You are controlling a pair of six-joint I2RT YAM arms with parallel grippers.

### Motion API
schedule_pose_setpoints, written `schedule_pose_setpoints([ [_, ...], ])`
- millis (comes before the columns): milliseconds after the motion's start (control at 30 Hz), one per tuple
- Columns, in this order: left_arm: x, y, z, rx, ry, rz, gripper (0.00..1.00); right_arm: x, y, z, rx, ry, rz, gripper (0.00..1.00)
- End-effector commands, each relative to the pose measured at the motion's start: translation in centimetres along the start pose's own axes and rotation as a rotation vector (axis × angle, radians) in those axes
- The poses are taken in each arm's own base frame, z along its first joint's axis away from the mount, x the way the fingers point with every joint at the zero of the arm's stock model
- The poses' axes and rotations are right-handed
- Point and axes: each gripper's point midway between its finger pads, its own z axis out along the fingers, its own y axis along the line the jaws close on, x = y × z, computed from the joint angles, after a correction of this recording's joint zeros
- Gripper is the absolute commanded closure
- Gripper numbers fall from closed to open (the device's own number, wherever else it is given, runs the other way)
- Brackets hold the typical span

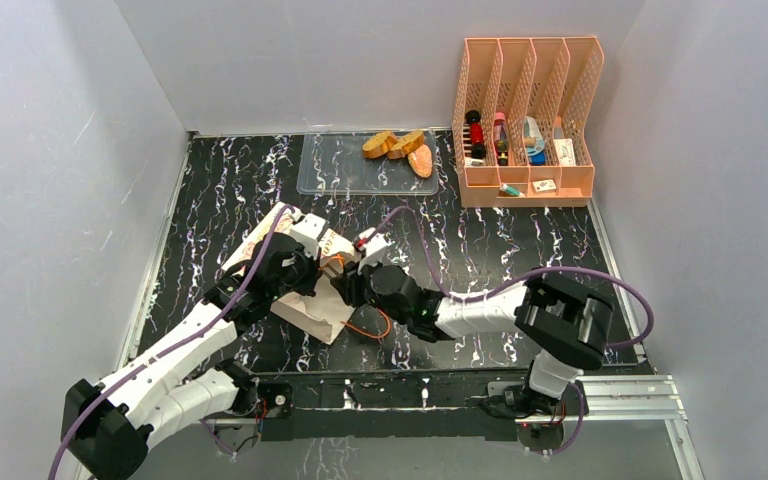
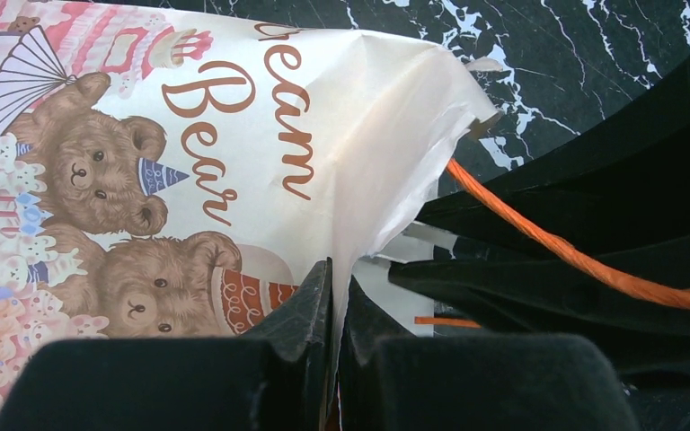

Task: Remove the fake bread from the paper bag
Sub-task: Pick up the clamp from the paper bag, then adjust the clamp on the paper bag.

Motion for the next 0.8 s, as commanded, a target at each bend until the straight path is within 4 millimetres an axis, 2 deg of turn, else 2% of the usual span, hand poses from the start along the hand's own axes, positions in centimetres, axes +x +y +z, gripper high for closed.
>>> schedule_pose_setpoints([
  [0, -1.4, -0.3, -1.0, 0.013, -0.045, -0.006, 1.0, -1.8, 1.4, -0.1, -0.04, 0.076, 0.113, 0.84],
  [267, -1.4, -0.5, -1.0, 0.026, -0.039, -0.007, 1.0, -3.1, 0.9, -0.4, -0.125, 0.14, 0.304, 0.84],
  [633, -1.3, -0.8, -0.9, 0.039, -0.025, -0.014, 1.0, -8.5, 0.3, -0.9, -0.121, 0.037, 0.316, 0.85],
  [767, -1.4, -0.9, -0.9, 0.044, -0.023, -0.016, 1.0, -9.8, -0.3, -0.8, -0.103, 0.024, 0.328, 0.85],
])
